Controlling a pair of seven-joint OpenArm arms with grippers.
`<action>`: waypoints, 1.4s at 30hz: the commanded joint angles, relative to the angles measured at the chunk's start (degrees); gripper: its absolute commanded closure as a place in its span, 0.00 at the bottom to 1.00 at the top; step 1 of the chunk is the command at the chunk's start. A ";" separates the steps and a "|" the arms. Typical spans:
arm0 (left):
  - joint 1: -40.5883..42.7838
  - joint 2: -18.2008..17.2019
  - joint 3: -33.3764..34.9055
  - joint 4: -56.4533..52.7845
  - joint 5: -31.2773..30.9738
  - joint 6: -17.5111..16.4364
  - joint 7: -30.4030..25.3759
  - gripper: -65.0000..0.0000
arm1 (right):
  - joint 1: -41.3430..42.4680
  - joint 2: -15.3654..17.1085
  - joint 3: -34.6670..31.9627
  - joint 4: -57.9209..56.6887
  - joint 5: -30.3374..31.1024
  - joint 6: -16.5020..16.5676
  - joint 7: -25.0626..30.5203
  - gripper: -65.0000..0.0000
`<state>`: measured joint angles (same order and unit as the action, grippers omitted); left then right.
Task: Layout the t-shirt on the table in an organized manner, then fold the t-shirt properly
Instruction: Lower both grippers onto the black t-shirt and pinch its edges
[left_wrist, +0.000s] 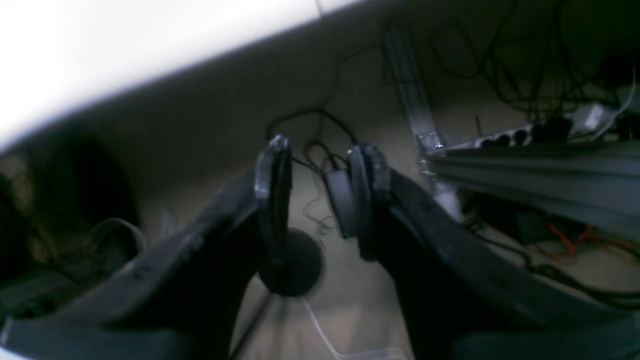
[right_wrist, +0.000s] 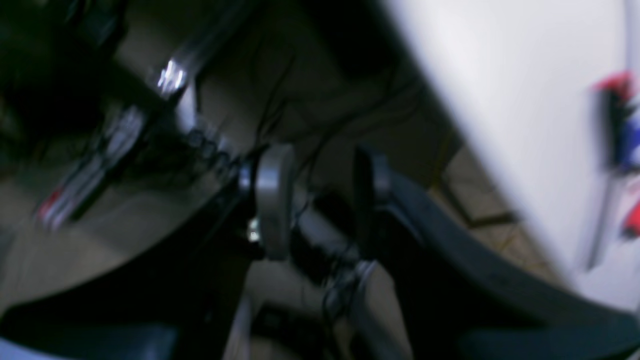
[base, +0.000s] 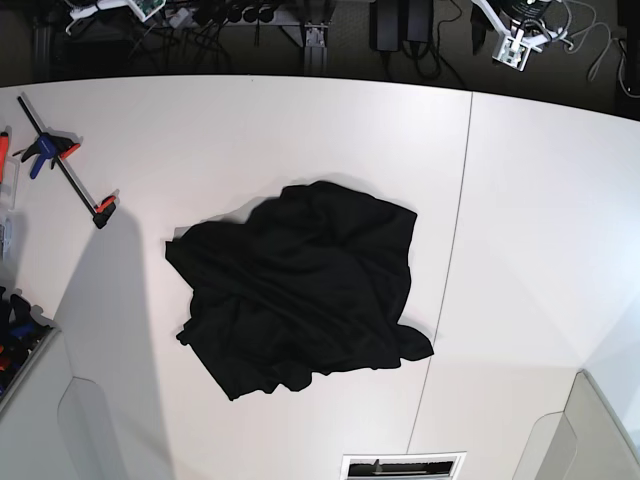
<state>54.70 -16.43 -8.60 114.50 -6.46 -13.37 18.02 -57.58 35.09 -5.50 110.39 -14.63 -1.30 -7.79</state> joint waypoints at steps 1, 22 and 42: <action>1.18 -0.79 -0.63 2.97 -0.17 0.07 -1.03 0.64 | -0.44 0.46 0.94 2.32 0.79 -0.42 0.87 0.65; -29.03 -8.46 9.66 -3.17 -5.09 -0.81 -1.70 0.51 | 44.81 -10.49 2.84 -11.23 21.31 7.13 -0.22 0.41; -48.17 -3.74 20.59 -23.02 -7.10 -4.28 -2.78 0.51 | 64.67 -21.84 2.73 -35.39 21.07 17.22 -0.20 0.41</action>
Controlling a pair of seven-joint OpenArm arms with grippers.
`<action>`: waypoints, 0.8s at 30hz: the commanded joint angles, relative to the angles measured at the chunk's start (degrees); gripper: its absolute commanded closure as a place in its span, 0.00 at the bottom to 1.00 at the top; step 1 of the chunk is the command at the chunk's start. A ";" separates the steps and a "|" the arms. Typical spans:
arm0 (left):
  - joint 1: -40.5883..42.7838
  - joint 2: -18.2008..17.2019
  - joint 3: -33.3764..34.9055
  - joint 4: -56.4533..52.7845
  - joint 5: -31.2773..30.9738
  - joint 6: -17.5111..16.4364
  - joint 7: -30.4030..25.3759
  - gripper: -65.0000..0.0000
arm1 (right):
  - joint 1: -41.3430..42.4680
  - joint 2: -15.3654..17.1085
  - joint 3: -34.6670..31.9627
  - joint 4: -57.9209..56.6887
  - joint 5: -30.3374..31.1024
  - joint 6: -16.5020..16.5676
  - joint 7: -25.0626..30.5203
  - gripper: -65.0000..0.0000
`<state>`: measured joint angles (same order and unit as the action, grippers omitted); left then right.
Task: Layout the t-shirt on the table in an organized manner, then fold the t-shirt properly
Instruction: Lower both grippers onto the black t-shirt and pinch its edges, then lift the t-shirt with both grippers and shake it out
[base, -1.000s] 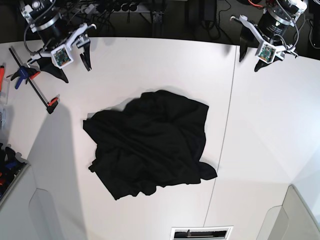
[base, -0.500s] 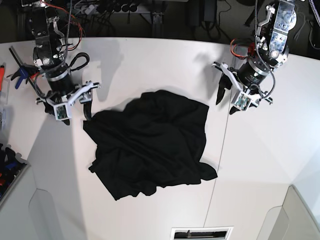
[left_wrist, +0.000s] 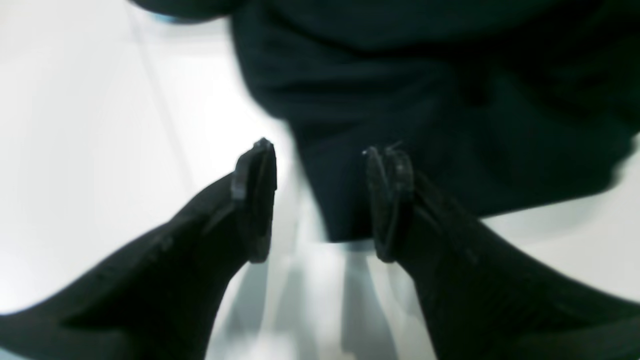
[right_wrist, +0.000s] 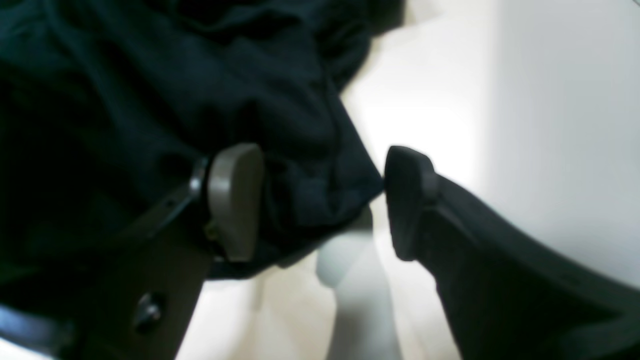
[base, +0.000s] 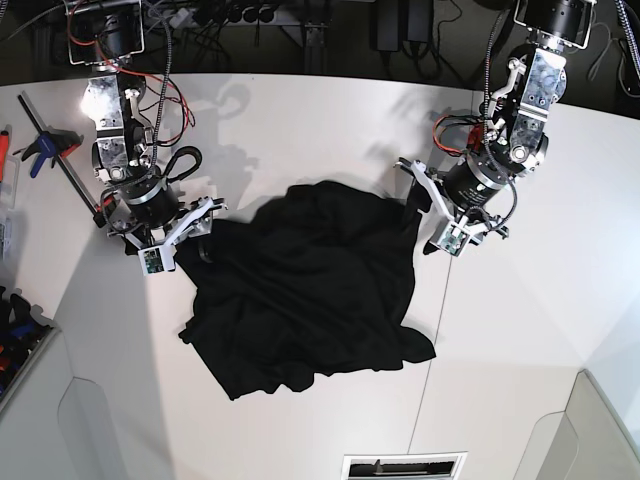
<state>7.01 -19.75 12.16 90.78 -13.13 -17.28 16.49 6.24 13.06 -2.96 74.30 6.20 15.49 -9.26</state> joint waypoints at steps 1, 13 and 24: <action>-0.50 0.17 -0.17 0.33 -0.42 -0.37 -1.25 0.51 | 0.87 -0.11 0.20 0.50 0.24 0.42 1.27 0.41; -1.01 2.43 -0.17 -5.53 0.79 -0.50 -1.66 0.89 | 0.94 -0.85 0.22 0.48 0.15 0.39 2.19 0.52; -1.75 -0.57 -0.24 -3.89 4.11 3.26 -1.31 1.00 | 2.64 -0.83 0.26 0.81 -8.81 -0.96 2.36 1.00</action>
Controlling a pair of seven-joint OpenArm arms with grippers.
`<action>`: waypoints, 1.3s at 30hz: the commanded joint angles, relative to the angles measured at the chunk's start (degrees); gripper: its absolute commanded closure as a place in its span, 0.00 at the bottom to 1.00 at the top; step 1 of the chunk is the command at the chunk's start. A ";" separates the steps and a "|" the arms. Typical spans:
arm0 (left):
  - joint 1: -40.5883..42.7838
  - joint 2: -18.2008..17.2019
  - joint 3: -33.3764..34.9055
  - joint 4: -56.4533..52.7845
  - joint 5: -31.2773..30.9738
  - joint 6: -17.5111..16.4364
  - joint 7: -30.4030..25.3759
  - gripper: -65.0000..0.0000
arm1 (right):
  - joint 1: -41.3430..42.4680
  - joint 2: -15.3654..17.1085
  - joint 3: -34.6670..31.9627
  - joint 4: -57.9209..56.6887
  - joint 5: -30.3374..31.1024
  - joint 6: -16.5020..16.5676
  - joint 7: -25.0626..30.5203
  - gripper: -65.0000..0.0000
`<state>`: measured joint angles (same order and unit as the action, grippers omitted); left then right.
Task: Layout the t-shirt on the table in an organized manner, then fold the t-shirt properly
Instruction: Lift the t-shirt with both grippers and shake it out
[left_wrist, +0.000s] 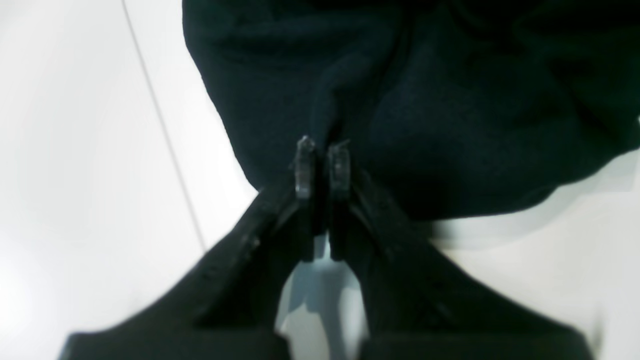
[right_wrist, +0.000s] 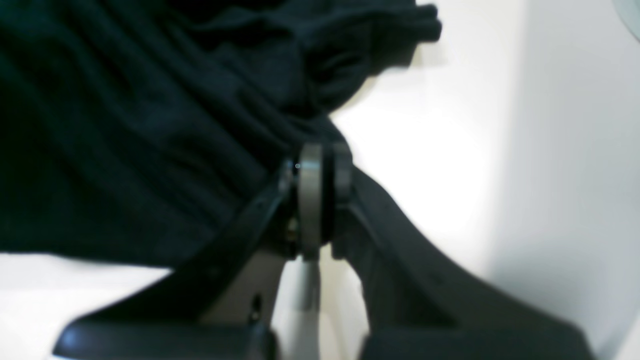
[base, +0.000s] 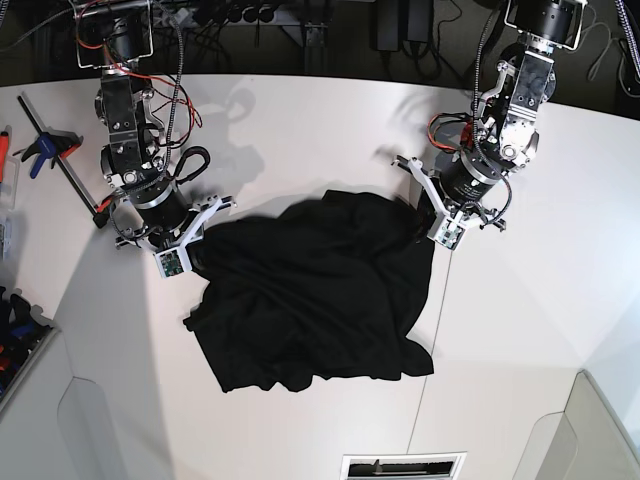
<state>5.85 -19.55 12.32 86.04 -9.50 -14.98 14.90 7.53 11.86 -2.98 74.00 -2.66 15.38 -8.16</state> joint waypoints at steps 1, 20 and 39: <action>-0.59 -1.36 -0.42 1.57 0.83 1.88 0.31 1.00 | 1.51 0.39 0.61 1.46 0.04 -1.46 1.27 1.00; -1.92 -9.31 -1.92 19.61 10.82 14.69 3.41 1.00 | 7.61 0.66 11.13 16.22 7.65 2.89 -0.07 1.00; -18.18 -8.52 -1.95 -7.48 4.33 9.16 -0.94 1.00 | 3.17 -4.63 11.10 10.80 23.17 12.90 -11.45 0.52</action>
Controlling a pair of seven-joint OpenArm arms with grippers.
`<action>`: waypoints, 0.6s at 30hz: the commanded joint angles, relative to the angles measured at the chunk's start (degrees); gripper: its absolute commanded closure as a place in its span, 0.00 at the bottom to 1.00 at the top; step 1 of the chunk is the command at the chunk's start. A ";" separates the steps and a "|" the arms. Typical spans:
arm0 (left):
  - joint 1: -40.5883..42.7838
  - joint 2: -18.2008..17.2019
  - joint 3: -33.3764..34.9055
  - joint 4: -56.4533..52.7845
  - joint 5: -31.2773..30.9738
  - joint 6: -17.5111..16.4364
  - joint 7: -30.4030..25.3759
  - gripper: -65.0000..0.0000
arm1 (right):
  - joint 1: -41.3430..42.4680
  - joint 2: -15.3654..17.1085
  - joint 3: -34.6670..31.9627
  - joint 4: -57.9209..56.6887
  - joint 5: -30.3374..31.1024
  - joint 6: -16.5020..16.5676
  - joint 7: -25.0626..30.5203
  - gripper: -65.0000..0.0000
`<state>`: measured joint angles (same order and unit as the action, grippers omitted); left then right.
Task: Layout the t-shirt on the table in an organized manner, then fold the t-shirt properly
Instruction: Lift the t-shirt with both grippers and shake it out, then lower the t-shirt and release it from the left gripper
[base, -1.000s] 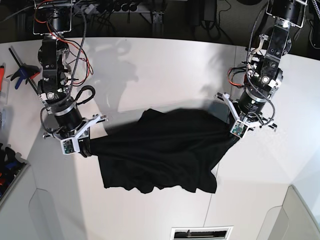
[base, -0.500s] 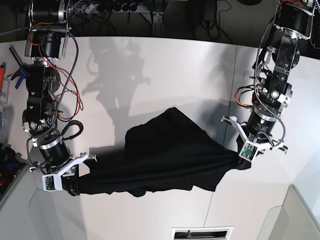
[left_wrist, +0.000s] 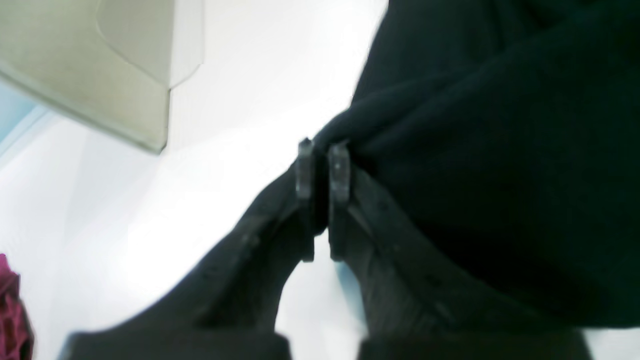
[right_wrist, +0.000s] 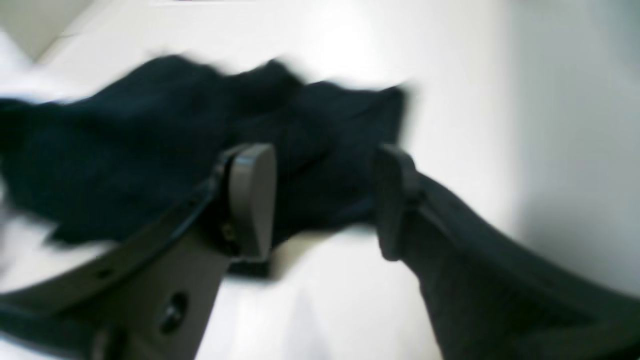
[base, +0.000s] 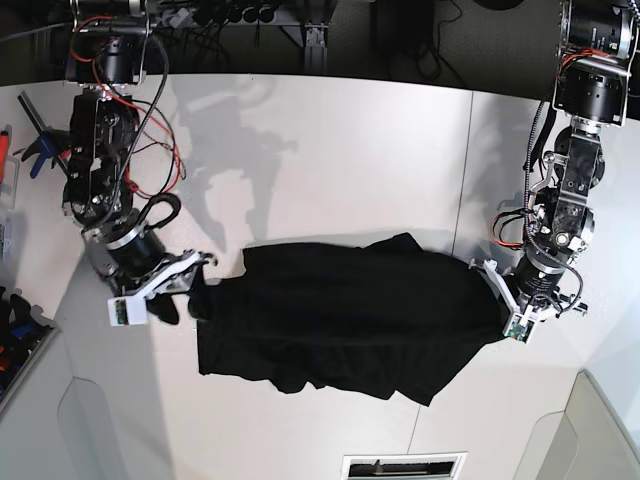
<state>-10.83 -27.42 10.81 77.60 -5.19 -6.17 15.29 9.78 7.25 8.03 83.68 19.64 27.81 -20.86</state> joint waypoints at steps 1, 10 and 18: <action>-1.53 -0.66 -0.44 0.96 -0.07 0.37 -1.38 1.00 | -0.68 -1.42 0.09 1.11 1.75 2.60 1.25 0.52; -1.51 -0.70 -0.44 0.96 -0.17 0.37 -1.33 1.00 | -8.52 -10.56 -6.49 1.03 -2.99 3.48 2.99 0.52; -1.51 -0.70 -0.44 0.96 -1.62 0.33 -0.44 0.69 | -6.40 -11.04 -8.96 0.81 -17.38 -7.39 8.85 0.51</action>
<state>-10.98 -27.33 10.81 77.60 -6.83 -6.26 16.05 2.17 -3.51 -0.86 83.59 1.56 19.81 -13.72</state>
